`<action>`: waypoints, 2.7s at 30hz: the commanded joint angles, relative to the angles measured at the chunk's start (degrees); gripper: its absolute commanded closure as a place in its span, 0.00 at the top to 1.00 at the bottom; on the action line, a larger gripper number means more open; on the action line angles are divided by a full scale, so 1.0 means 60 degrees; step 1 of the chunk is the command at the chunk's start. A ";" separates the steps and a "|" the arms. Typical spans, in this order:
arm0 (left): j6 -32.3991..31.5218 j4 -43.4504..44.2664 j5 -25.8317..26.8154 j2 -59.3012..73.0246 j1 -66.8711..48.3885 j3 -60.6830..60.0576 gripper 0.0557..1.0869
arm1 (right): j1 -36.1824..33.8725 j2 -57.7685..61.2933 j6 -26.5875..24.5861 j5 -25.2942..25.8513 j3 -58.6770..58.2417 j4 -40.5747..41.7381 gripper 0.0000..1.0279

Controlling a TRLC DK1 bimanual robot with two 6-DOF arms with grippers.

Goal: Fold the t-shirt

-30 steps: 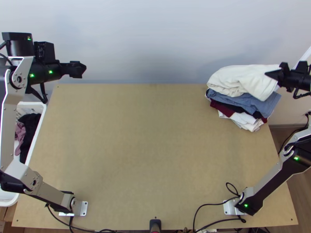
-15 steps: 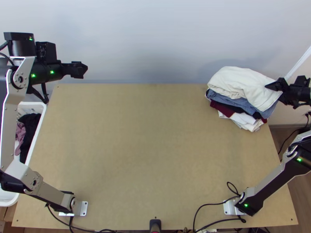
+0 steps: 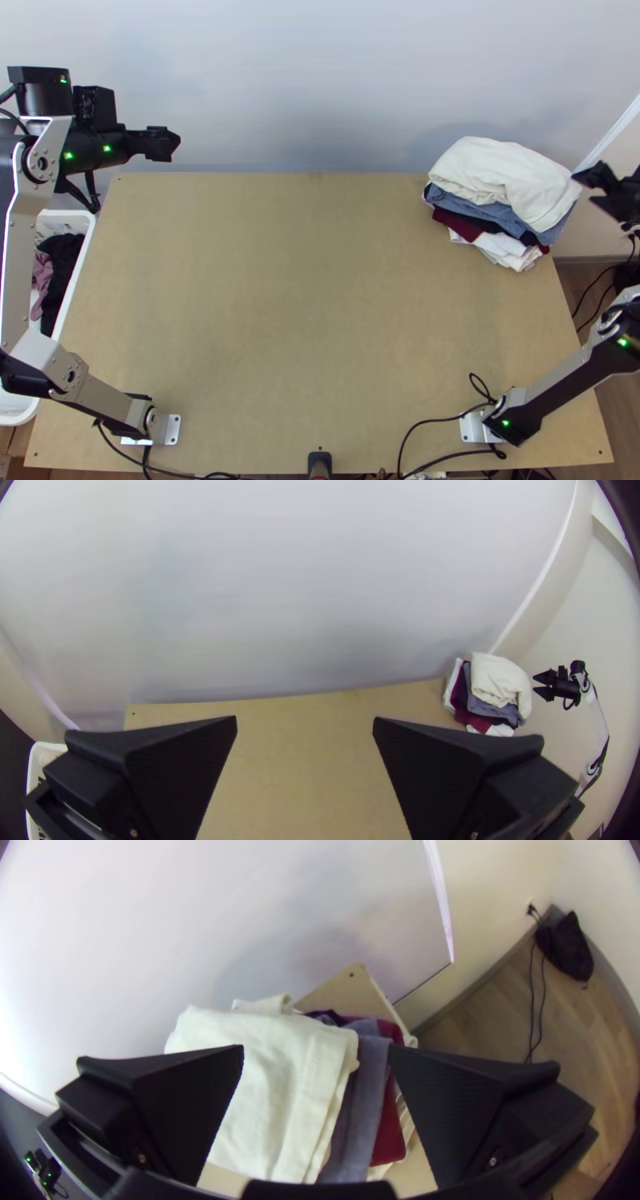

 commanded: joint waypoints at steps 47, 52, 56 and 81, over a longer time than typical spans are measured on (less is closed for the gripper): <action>-0.0056 0.0234 -0.0050 0.0096 0.0299 0.0312 0.96 | 0.4159 -0.2310 -0.1793 0.7283 -0.5951 1.1720 0.96; -0.0056 0.0234 -0.0050 0.0037 0.0313 0.0312 0.96 | 0.4877 -0.1768 -0.1837 0.7297 -0.5278 1.1544 0.96; -0.0056 0.0234 -0.0050 -0.0007 0.0328 0.0312 0.96 | 0.5478 -0.0875 -0.1910 0.7356 -0.5102 1.1603 0.96; -0.0451 0.2358 -0.3581 -0.0607 0.0372 0.0312 0.96 | 0.5038 -0.0963 -0.2071 0.7649 -0.4882 1.1017 0.96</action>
